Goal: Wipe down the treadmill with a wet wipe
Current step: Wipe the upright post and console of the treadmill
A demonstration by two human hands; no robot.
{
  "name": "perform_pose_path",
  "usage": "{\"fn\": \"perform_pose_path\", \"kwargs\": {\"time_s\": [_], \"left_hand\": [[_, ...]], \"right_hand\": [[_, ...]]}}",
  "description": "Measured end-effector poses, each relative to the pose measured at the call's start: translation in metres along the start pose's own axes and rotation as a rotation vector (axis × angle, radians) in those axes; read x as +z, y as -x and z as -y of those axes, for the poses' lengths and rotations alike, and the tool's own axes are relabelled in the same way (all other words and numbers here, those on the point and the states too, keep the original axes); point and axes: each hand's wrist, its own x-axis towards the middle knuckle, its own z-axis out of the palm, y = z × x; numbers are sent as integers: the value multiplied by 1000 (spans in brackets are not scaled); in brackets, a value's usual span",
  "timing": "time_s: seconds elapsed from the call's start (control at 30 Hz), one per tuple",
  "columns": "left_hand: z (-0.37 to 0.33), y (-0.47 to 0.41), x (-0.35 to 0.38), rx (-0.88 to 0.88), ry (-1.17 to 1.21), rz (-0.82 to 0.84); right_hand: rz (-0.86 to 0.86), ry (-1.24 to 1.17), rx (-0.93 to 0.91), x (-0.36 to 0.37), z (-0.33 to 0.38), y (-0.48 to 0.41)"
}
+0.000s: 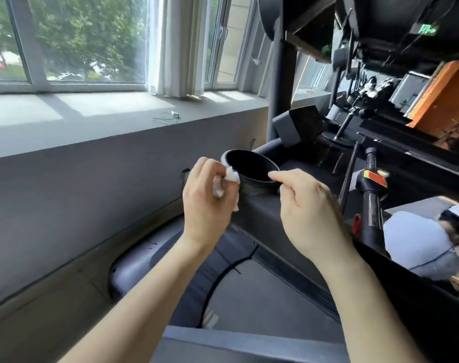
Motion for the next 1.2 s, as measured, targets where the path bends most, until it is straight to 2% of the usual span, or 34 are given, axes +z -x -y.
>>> {"fn": "perform_pose_path", "kwargs": {"time_s": [0.13,0.2,0.33,0.37,0.47,0.53,0.6,0.67,0.7,0.77,0.83,0.97,1.07,1.2], "left_hand": [[17,16,-1,-360,279,70],[27,45,-4,-425,287,114],[37,79,-8,-354,131,153],[33,73,-7,-301,92,142],[5,35,-3,4,-8,81],[-4,19,4,83,-10,53],[1,24,9,-13,49,9],[14,42,7,-293,235,25],[21,51,3,-403,279,63],[31,60,-7,-505,297,186],[32,52,-14,-522,296,268],[19,-2,-12,-452,361,248],[14,-39,-5,-371,405,257],[53,-27,-8,-523,483,444]], "right_hand": [[-68,95,-83,12,2,-5],[-75,163,-82,16,6,-5],[-80,232,-71,19,9,-8],[-78,238,-71,19,9,-8],[-65,255,-72,17,11,-8],[-56,260,-76,18,12,-7],[-61,259,-85,18,12,-5],[-76,251,-91,20,11,-4],[-86,242,-87,22,10,-4],[-110,208,-77,27,11,-5],[-135,166,-80,32,13,-8],[-125,-64,-65,39,18,-16],[-142,-88,-46,44,24,-21],[-190,-64,44,66,38,-34]]}}
